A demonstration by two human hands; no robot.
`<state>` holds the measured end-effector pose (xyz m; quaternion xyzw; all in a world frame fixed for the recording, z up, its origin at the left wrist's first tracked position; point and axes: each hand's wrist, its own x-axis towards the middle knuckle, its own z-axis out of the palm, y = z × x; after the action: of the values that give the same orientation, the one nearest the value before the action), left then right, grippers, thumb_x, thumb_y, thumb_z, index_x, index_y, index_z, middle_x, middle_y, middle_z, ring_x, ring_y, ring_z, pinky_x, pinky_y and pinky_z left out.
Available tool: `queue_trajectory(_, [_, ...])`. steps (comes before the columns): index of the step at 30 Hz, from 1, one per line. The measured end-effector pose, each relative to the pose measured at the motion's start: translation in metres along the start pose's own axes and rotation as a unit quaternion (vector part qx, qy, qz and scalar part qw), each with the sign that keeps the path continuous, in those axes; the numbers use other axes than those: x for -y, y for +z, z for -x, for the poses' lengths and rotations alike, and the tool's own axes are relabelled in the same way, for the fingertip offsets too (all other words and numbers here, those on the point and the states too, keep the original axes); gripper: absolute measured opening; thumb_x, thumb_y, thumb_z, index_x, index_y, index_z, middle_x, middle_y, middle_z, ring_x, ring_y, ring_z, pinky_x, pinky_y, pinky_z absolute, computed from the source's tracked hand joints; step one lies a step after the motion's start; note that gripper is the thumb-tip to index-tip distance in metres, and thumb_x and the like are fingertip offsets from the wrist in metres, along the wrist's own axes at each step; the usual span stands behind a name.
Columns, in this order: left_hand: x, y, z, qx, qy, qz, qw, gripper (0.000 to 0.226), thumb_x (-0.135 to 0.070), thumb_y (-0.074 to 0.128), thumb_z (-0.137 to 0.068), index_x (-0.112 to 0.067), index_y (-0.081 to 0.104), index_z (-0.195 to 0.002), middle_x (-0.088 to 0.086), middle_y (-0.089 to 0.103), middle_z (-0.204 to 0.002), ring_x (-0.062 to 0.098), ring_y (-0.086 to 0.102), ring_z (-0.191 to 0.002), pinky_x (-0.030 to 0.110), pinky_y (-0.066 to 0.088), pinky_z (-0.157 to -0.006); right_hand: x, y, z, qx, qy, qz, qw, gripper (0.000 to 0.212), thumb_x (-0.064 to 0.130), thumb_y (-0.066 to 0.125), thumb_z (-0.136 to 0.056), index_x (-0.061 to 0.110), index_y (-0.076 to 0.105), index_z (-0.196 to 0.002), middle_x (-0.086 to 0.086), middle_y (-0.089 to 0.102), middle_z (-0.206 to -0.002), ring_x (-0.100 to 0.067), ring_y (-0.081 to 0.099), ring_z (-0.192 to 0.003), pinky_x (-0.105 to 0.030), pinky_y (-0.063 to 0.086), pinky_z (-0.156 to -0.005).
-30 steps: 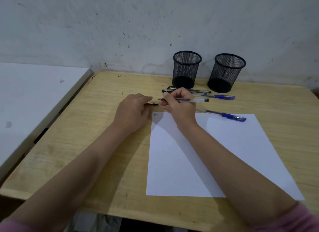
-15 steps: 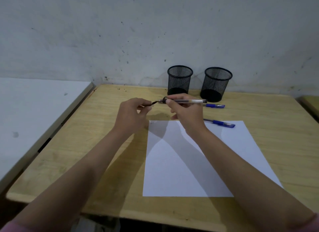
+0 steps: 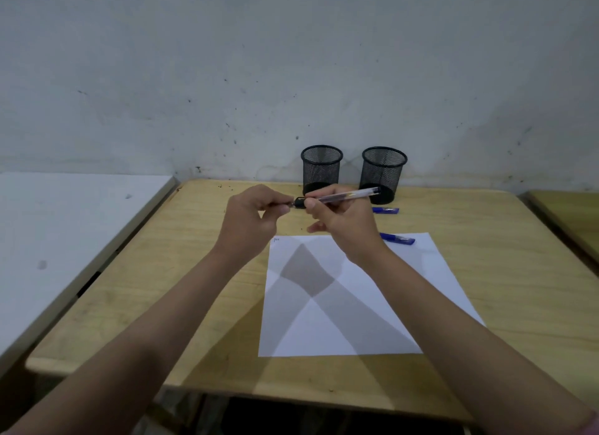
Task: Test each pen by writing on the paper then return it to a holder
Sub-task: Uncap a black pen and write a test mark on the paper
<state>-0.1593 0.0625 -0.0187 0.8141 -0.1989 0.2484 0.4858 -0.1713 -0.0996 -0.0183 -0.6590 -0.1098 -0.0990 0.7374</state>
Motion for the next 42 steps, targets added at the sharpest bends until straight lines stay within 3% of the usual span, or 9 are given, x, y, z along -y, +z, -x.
queue_trajectory(6, [-0.019,-0.001,-0.002,-0.032,0.071,-0.019,0.997,0.015,0.003,0.063,-0.074,-0.004,0.071,-0.083,0.005,0.063,-0.073,0.0,0.056,-0.069,0.01,0.041,-0.066,0.01,-0.003,-0.001,0.027,-0.021,-0.058,0.998,0.008,-0.005,0.06,-0.086,0.003,0.061,-0.083,0.008,0.064,-0.059,-0.006,0.061,-0.061,-0.025,0.058,-0.06])
queue_trajectory(11, [-0.027,0.001,-0.012,-0.04,0.076,-0.024,0.996,0.016,0.007,0.063,-0.074,-0.003,0.072,-0.083,0.003,0.064,-0.073,-0.004,0.057,-0.069,0.007,0.04,-0.066,0.017,-0.001,-0.008,0.01,-0.022,-0.071,0.997,0.009,-0.002,0.059,-0.088,0.005,0.062,-0.082,0.0,0.062,-0.066,-0.009,0.06,-0.064,-0.025,0.057,-0.06])
queue_trajectory(16, [-0.018,0.002,-0.033,-0.037,0.006,-0.038,0.999,0.015,0.002,0.066,-0.078,-0.011,0.072,-0.084,-0.006,0.065,-0.076,-0.006,0.058,-0.068,0.005,0.041,-0.066,0.028,0.0,-0.014,-0.049,0.12,0.062,0.99,0.035,0.035,0.069,-0.083,0.0,0.065,-0.08,-0.003,0.06,-0.064,-0.001,0.056,-0.048,-0.024,0.056,-0.055])
queue_trajectory(21, [-0.01,0.005,-0.052,-0.022,-0.004,-0.065,0.998,0.013,-0.004,0.068,-0.078,-0.012,0.072,-0.087,0.003,0.069,-0.084,0.001,0.059,-0.073,0.004,0.04,-0.069,0.031,-0.011,-0.03,-0.077,-0.209,0.354,0.909,0.021,0.024,0.079,-0.069,0.013,0.066,-0.082,0.003,0.063,-0.076,-0.01,0.059,-0.072,-0.028,0.048,-0.069])
queue_trajectory(24, [-0.012,0.01,-0.062,-0.008,0.009,-0.059,0.998,0.013,-0.003,0.068,-0.078,-0.012,0.073,-0.086,0.005,0.07,-0.084,0.003,0.061,-0.074,0.003,0.039,-0.069,0.031,-0.023,-0.053,-0.032,-0.238,0.487,0.84,0.024,0.024,0.075,-0.073,0.018,0.069,-0.095,0.005,0.07,-0.096,-0.024,0.058,-0.093,-0.04,0.04,-0.084])
queue_trajectory(28, [-0.01,0.015,-0.08,-0.016,0.066,-0.063,0.996,0.018,-0.005,0.067,-0.08,-0.009,0.07,-0.098,0.005,0.069,-0.089,0.009,0.062,-0.077,0.002,0.039,-0.071,0.031,-0.032,-0.081,-0.029,-0.304,0.517,0.799,0.02,0.018,0.075,-0.072,0.018,0.073,-0.092,0.002,0.074,-0.079,-0.026,0.065,-0.077,-0.035,0.033,-0.075])
queue_trajectory(33, [0.012,0.035,-0.099,-0.055,0.023,-0.071,0.996,0.039,-0.02,0.064,-0.085,-0.008,0.055,-0.121,0.006,0.061,-0.114,0.014,0.061,-0.097,0.016,0.042,-0.082,0.044,-0.045,-0.119,-0.068,-0.225,0.399,0.886,0.065,0.011,0.074,-0.077,0.029,0.049,-0.134,0.011,0.066,-0.08,-0.008,0.066,-0.062,-0.025,0.052,-0.07])
queue_trajectory(38, [0.035,0.067,-0.113,0.028,-0.027,-0.123,0.992,0.048,-0.031,0.059,-0.088,-0.002,0.052,-0.125,0.012,0.058,-0.126,0.023,0.052,-0.118,0.022,0.035,-0.096,0.037,-0.049,-0.164,-0.14,-0.213,0.295,0.921,0.068,0.008,0.075,-0.076,0.026,0.047,-0.134,0.015,0.058,-0.079,-0.002,0.064,-0.058,-0.016,0.053,-0.062])
queue_trajectory(42, [0.048,0.086,-0.118,0.053,-0.041,-0.135,0.989,0.035,-0.027,0.053,-0.092,0.005,0.058,-0.102,0.024,0.063,-0.102,0.034,0.06,-0.087,0.041,0.048,-0.082,0.012,-0.048,-0.183,-0.119,-0.174,0.295,0.932,0.082,0.01,0.076,-0.074,0.036,0.034,-0.139,-0.002,0.06,-0.078,-0.015,0.064,-0.068,-0.024,0.054,-0.069])
